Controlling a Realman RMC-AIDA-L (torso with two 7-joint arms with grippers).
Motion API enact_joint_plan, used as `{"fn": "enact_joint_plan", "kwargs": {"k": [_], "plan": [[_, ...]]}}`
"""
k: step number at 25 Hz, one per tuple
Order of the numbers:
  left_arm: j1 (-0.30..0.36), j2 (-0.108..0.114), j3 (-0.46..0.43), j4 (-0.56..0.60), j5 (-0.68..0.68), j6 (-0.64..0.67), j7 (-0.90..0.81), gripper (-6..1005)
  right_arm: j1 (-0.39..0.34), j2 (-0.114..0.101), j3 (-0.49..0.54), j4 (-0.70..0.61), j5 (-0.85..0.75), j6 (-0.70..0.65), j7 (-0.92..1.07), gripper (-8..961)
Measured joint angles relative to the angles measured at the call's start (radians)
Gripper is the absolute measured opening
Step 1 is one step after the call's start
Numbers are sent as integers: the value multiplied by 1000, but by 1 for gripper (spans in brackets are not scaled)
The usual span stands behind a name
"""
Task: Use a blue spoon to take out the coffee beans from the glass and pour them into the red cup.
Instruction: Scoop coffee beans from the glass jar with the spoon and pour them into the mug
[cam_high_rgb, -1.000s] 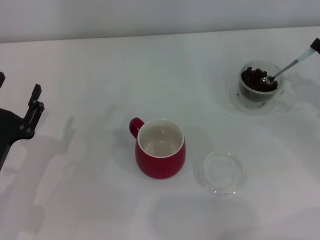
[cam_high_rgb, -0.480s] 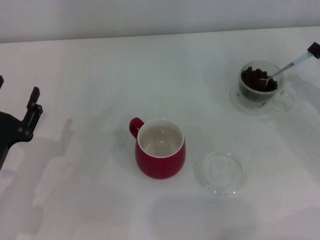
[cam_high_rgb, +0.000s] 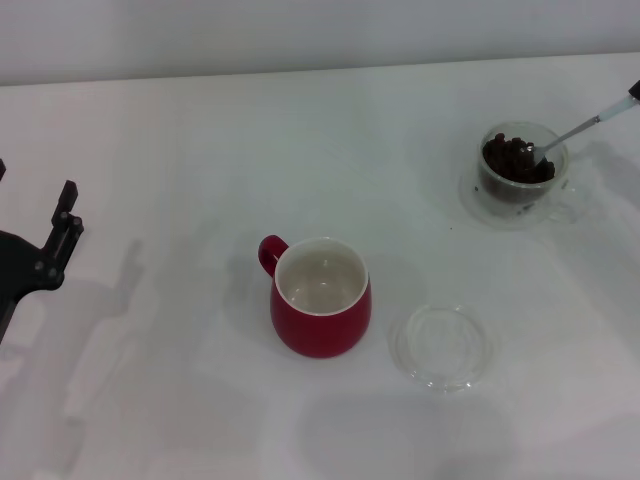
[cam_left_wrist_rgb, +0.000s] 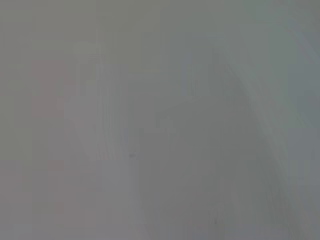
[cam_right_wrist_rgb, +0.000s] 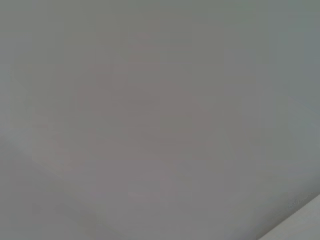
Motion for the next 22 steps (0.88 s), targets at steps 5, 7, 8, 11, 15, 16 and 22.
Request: {"fn": "enact_joint_plan", "kwargs": {"k": [5,7,8,11,15,16,22], "plan": [[2,0,0,0,0,0,0,671,-4,-9,1,2,8,-5,7,144],[3,0,0,0,0,0,0,671,-6,-12,2,4,8,-7,19,144],[3,0,0,0,0,0,0,671,-7,-12,3,4,8,-10,29,144],[3,0,0,0,0,0,0,670,-10,-14,3,4,8,-12,59,144],[3,0,-1,0,0,0,0,671,-11,-15,3,4,8,-15,89,144],[3,0,-1,0,0,0,0,671,-11,-16,4,4,8,-17,98,144],[3,1,-2,0,0,0,0,671,-14,-14,29,6,18,-11,147,144]]}}
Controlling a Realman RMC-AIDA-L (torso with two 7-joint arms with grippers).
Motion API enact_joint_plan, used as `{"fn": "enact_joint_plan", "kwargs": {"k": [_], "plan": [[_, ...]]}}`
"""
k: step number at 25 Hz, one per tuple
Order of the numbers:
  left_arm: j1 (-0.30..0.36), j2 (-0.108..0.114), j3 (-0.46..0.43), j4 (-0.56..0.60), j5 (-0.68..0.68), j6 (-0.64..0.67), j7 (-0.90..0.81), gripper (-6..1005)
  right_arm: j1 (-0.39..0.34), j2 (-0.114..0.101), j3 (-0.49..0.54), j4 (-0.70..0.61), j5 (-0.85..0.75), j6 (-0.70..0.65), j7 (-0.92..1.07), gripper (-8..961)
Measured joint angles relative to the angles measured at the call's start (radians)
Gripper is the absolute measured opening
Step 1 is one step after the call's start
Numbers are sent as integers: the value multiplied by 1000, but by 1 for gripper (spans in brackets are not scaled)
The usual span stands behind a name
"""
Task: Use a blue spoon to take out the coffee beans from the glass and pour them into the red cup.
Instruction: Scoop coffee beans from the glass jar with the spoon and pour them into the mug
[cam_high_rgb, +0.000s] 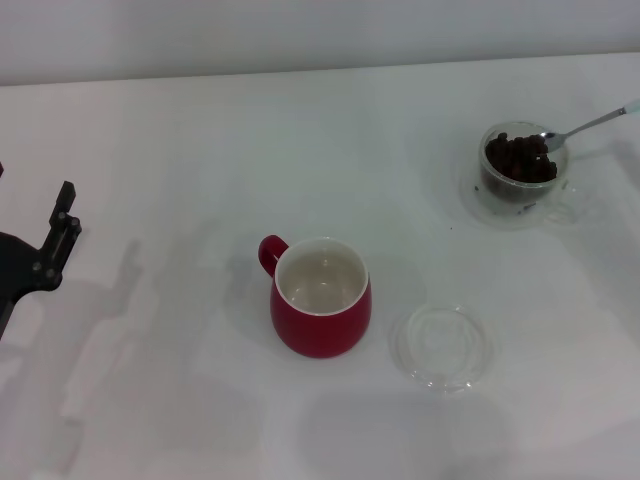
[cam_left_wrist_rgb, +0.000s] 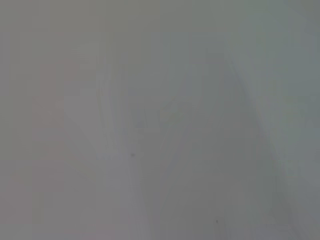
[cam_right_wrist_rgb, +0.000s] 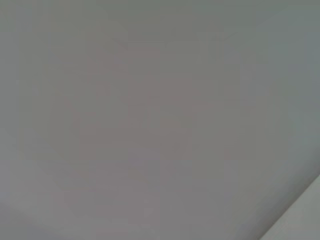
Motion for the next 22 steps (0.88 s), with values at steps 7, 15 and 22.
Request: {"fn": "enact_joint_plan", "kwargs": {"k": [7,15,22], "plan": [[0,0,0,0,0,0,0,670,0,-3,-6,9,2,12,50,144],[-1,1,0,-1,-1,0,0,670,2,3,-14,9,-7,88,56,144],[-2,2,0,-2,-2,0,0,671,-1,25,-34,0,-9,151,52,145]]}}
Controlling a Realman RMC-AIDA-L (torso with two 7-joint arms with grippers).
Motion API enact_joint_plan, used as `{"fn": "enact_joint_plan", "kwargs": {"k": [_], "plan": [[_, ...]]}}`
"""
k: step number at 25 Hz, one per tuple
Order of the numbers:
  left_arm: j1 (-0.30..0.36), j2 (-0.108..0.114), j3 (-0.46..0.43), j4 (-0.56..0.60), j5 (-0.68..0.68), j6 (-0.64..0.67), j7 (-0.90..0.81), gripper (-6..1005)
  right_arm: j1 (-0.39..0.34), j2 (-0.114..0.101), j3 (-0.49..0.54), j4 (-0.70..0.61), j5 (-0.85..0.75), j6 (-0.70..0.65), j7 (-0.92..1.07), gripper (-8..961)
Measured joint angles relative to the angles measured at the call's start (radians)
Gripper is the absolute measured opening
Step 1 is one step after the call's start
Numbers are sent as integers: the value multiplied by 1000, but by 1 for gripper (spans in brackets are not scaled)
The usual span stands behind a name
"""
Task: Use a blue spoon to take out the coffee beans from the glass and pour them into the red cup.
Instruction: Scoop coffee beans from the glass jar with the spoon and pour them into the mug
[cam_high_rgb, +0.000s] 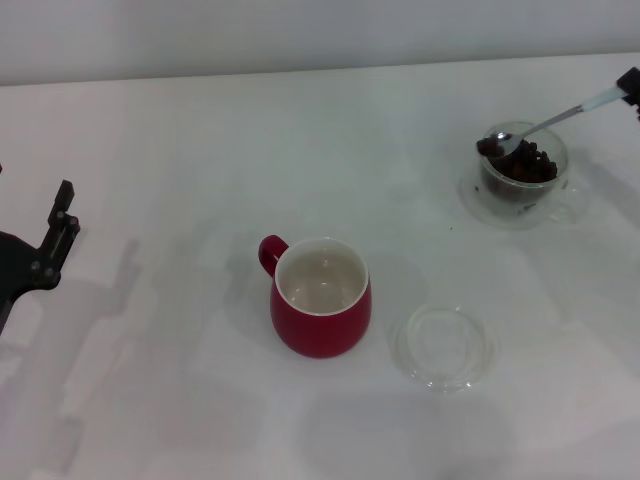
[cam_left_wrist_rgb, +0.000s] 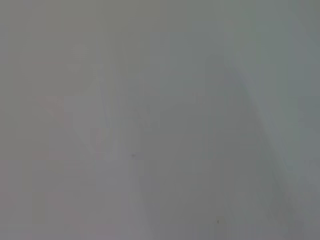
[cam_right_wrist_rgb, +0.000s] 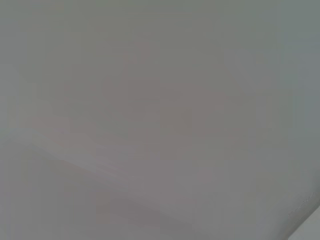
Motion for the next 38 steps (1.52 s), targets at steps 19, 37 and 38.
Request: {"fn": "enact_joint_plan", "kwargs": {"k": [19,37,38], "plan": [[-1,0,0,-12,0,0,0,670,45,17,-188,31,10,130,-54,145],[2,-3,0,-4,0,0,0,671,104,21,-314,74,14,156,-96,146],[1,-3,0,-3,0,0,0,671,112,21,-328,76,13,151,-98,146]]}}
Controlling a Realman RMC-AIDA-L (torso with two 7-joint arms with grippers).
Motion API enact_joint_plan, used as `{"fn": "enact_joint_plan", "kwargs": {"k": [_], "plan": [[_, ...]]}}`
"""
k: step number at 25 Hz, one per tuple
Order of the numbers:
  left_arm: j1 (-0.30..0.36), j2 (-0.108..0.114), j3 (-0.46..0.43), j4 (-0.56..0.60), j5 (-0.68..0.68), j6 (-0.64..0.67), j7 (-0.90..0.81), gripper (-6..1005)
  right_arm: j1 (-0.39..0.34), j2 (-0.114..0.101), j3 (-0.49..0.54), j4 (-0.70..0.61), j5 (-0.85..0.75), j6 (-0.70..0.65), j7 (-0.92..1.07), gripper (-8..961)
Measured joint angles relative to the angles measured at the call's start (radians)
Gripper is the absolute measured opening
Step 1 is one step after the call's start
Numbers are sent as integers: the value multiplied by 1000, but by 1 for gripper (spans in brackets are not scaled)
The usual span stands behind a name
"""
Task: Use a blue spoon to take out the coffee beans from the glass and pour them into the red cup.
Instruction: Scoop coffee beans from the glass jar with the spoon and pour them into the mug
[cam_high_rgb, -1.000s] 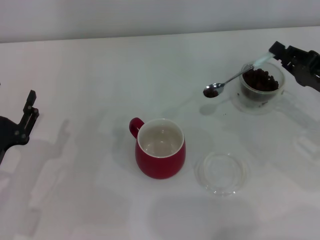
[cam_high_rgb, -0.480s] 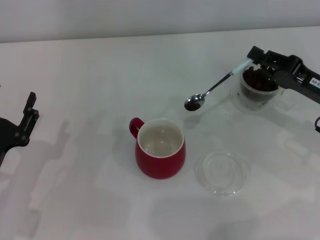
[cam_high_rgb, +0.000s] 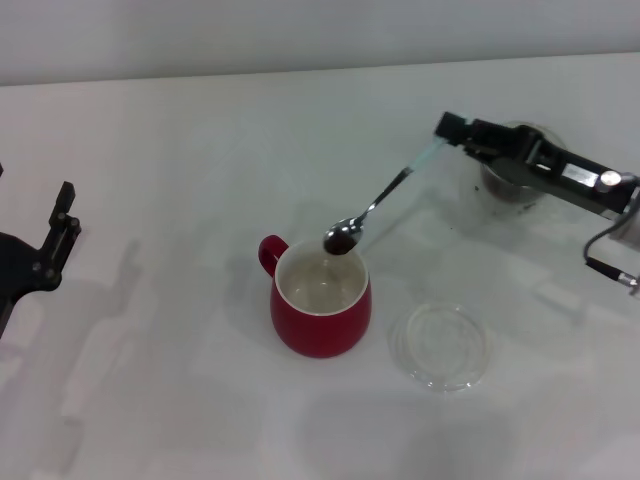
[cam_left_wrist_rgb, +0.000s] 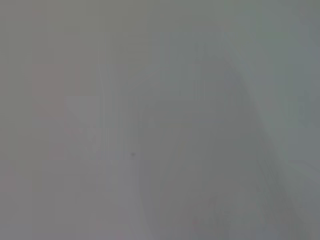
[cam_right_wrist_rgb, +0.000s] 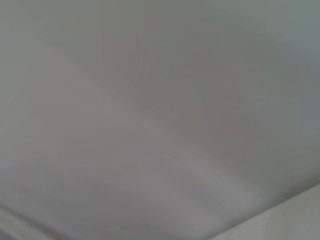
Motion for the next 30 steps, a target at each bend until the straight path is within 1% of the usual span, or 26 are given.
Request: {"fn": "enact_joint_plan", "kwargs": {"k": [7,14,18,26,30], "plan": [[-4,0,0,0,0,0,0,670,43,5,-77,13,-4,-59,-24,146],[-7,-1,0,1,0,-10,0,671,54,4,-95,4,-5,-63,-112,146],[-10,-2,0,2,0,-15,0,671,49,1,-95,1,-3,-43,-185,146],[-23,-2,0,3,-8,-26,0,671,32,-1,-95,-1,-2,61,-366,146],[-24,-2,0,4,-8,-26,0,671,30,0,-96,6,-5,81,-407,146]]}}
